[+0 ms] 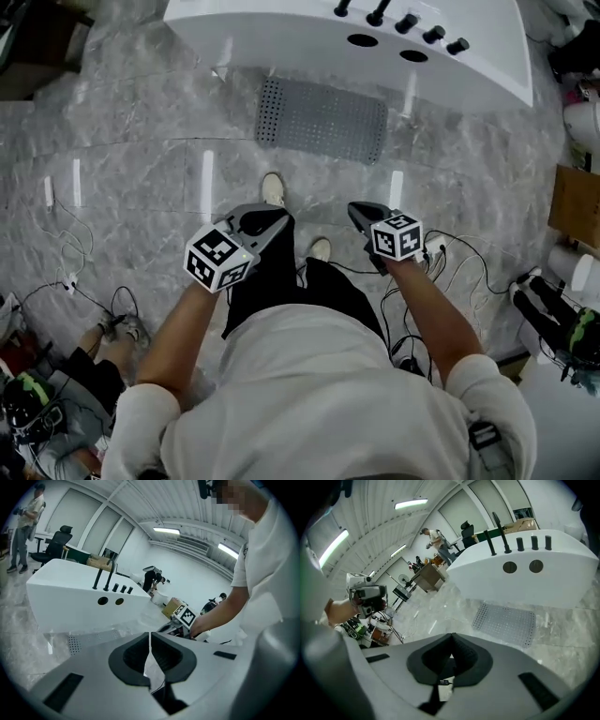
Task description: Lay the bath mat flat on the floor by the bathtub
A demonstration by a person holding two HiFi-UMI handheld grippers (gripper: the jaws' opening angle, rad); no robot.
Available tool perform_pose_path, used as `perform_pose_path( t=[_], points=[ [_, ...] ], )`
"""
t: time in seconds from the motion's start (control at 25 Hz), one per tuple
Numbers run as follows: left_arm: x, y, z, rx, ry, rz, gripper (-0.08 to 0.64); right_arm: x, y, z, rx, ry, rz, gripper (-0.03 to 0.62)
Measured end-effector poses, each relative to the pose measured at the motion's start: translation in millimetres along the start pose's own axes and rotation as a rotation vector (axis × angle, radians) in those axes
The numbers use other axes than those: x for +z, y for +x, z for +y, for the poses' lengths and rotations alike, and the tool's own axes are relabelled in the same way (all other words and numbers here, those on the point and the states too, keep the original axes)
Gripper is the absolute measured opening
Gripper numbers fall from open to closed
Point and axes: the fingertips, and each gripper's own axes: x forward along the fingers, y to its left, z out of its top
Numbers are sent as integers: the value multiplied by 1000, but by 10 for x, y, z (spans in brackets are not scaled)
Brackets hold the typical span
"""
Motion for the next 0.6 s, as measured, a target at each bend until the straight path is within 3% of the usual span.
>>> perform_pose_path(
  t=[0.36, 0.6],
  points=[
    [-37, 171, -1236, -36, 79, 26, 28, -447, -1394, 311, 0, -80, -109, 8],
    [-72, 137, -1681, -37, 123, 25, 28, -589, -1855, 521, -2, -136, -164, 8]
  ],
)
